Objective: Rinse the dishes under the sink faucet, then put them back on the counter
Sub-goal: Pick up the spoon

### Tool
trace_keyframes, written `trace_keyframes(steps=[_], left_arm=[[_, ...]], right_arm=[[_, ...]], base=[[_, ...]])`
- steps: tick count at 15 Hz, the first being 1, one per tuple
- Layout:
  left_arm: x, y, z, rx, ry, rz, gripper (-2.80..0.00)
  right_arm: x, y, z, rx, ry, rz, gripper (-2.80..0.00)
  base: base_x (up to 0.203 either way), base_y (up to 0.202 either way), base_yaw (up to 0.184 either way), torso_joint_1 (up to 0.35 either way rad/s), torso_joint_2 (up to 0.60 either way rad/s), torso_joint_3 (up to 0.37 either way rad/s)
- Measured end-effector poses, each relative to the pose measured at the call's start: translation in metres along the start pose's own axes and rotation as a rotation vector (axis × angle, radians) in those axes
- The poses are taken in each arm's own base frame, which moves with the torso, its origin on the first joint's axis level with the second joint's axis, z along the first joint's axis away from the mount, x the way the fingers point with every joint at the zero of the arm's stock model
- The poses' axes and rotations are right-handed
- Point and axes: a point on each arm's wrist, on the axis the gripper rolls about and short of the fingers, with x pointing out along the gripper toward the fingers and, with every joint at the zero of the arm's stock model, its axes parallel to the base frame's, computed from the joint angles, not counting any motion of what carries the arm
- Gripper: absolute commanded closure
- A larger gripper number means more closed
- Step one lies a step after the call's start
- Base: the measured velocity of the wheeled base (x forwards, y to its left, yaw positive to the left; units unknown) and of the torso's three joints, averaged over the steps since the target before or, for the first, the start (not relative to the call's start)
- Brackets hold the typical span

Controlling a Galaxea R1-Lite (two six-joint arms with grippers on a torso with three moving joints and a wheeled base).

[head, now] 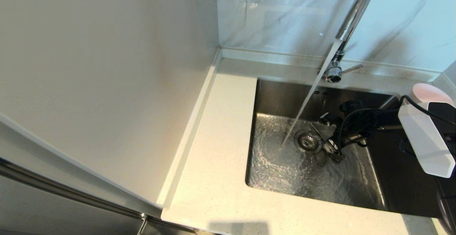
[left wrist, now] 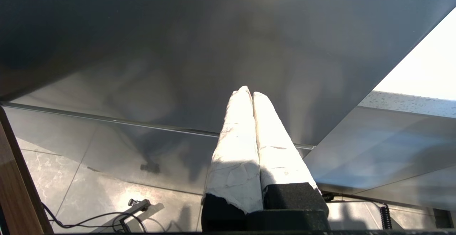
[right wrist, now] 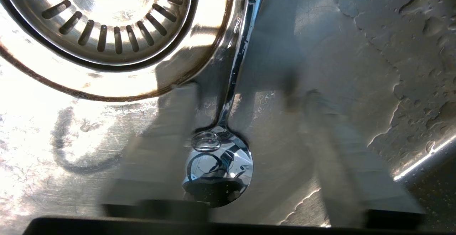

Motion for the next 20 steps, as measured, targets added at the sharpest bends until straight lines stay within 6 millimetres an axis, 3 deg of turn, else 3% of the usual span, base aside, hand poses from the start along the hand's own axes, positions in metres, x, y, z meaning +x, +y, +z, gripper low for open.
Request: trace_keyframes(steps=[12, 20], left_arm=[[0.000, 0.000, 0.000, 0.000, 0.000, 0.000, 0.00], [0.000, 0.000, 0.000, 0.000, 0.000, 0.000, 0.00]], right_arm=[[-0.003, -0.004, 0.001, 0.005, -0.012, -0.012, 0.00], [-0.030, -0.011, 0.008, 0.007, -0.036, -0.001, 0.00]], base=[[0.000, 0.000, 0.000, 0.000, 0.00, 0.000], [0.000, 0.000, 0.000, 0.000, 0.00, 0.000]])
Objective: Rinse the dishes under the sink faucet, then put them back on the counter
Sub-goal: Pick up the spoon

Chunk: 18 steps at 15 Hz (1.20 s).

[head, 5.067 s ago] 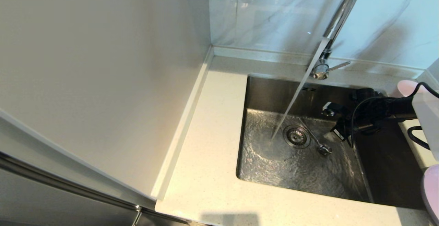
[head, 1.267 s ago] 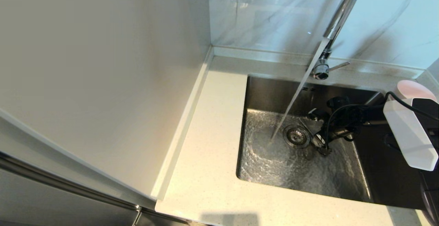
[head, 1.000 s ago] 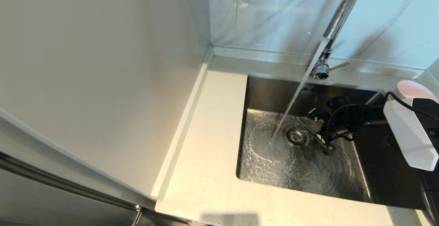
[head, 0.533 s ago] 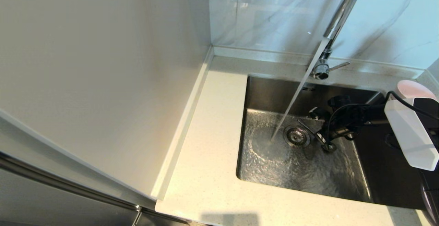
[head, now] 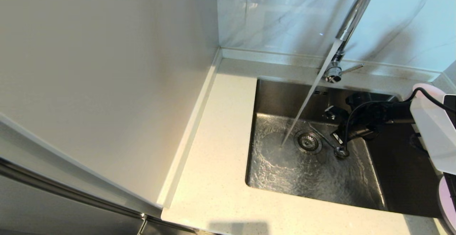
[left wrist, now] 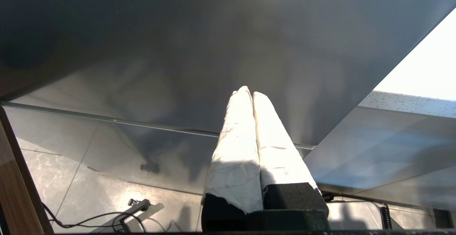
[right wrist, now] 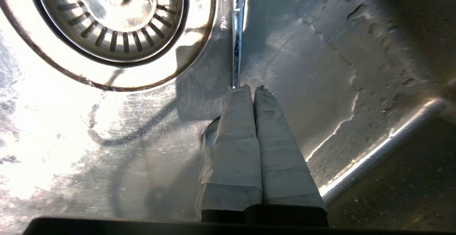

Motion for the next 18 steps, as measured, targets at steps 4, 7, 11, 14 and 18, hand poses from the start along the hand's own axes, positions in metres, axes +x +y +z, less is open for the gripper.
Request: trace_keyframes(steps=[4, 7, 11, 14, 18], left_arm=[[0.000, 0.000, 0.000, 0.000, 0.000, 0.000, 0.00], [0.000, 0.000, 0.000, 0.000, 0.000, 0.000, 0.00], [0.000, 0.000, 0.000, 0.000, 0.000, 0.000, 0.00], [0.000, 0.000, 0.000, 0.000, 0.000, 0.000, 0.00], [0.000, 0.000, 0.000, 0.000, 0.000, 0.000, 0.00]], right_arm=[[0.002, -0.001, 0.004, -0.005, -0.020, -0.012, 0.00], [0.003, -0.002, 0.003, -0.010, -0.019, -0.013, -2.80], [0.007, -0.002, 0.001, -0.019, -0.015, -0.010, -2.80], [0.010, -0.005, -0.003, -0.047, -0.006, -0.013, -2.80], [0.015, -0.004, -0.007, -0.050, 0.013, -0.001, -2.80]], base=[[0.000, 0.000, 0.000, 0.000, 0.00, 0.000], [0.000, 0.000, 0.000, 0.000, 0.00, 0.000], [0.000, 0.000, 0.000, 0.000, 0.00, 0.000], [0.000, 0.000, 0.000, 0.000, 0.00, 0.000], [0.000, 0.000, 0.000, 0.000, 0.00, 0.000]])
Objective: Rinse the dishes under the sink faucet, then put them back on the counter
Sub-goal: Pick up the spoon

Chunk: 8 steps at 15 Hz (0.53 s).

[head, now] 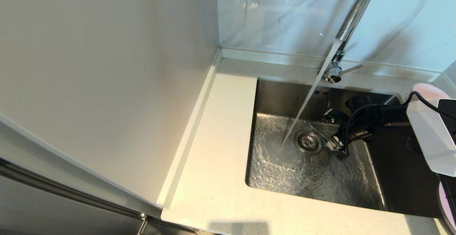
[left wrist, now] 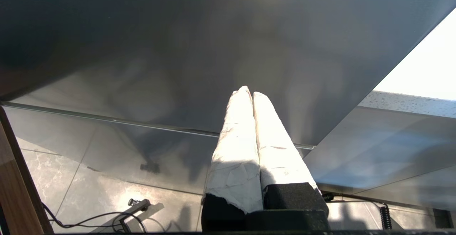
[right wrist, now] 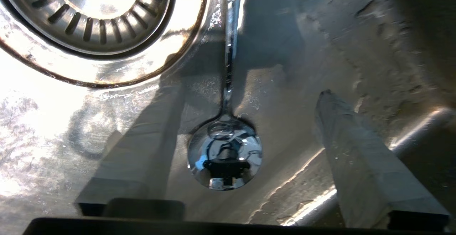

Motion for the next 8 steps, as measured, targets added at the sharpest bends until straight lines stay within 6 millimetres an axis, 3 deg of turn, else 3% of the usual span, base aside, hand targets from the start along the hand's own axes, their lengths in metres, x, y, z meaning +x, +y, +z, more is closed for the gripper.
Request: trace_keyframes(steps=[8], left_arm=[[0.0000, 0.0000, 0.0000, 0.000, 0.000, 0.000, 0.00]], right_arm=[[-0.0013, 0.0022, 0.0011, 0.008, -0.063, 0.113, -2.80]], base=[[0.000, 0.000, 0.000, 0.000, 0.00, 0.000]])
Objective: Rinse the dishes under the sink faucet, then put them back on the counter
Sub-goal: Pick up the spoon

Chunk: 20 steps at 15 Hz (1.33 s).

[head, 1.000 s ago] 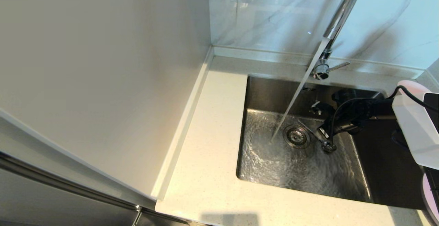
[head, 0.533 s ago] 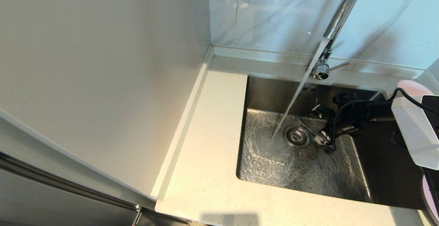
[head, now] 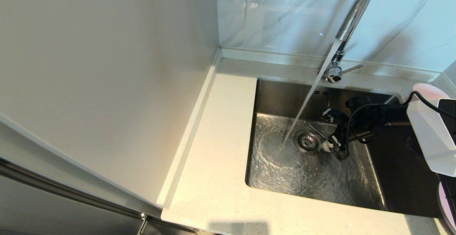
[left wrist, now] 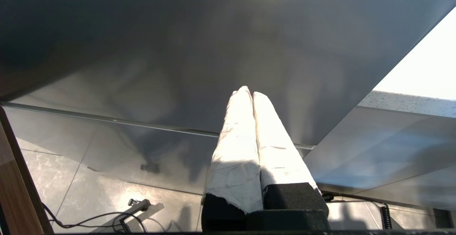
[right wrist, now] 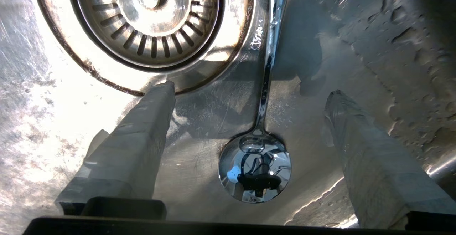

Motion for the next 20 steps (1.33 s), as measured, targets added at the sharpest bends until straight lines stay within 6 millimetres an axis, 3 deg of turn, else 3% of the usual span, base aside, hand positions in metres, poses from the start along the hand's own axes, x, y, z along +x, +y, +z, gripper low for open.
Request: trace_keyframes(steps=[16, 17, 20], left_arm=[[0.000, 0.000, 0.000, 0.000, 0.000, 0.000, 0.00], [0.000, 0.000, 0.000, 0.000, 0.000, 0.000, 0.00], [0.000, 0.000, 0.000, 0.000, 0.000, 0.000, 0.00]], right_arm=[[0.024, 0.002, -0.009, -0.024, 0.003, -0.026, -2.80], [0.025, 0.002, -0.009, -0.026, 0.004, -0.025, 0.00], [0.025, 0.002, -0.009, -0.032, 0.005, -0.025, 0.00]], base=[[0.000, 0.000, 0.000, 0.000, 0.00, 0.000], [0.000, 0.000, 0.000, 0.000, 0.00, 0.000], [0.000, 0.000, 0.000, 0.000, 0.00, 0.000]])
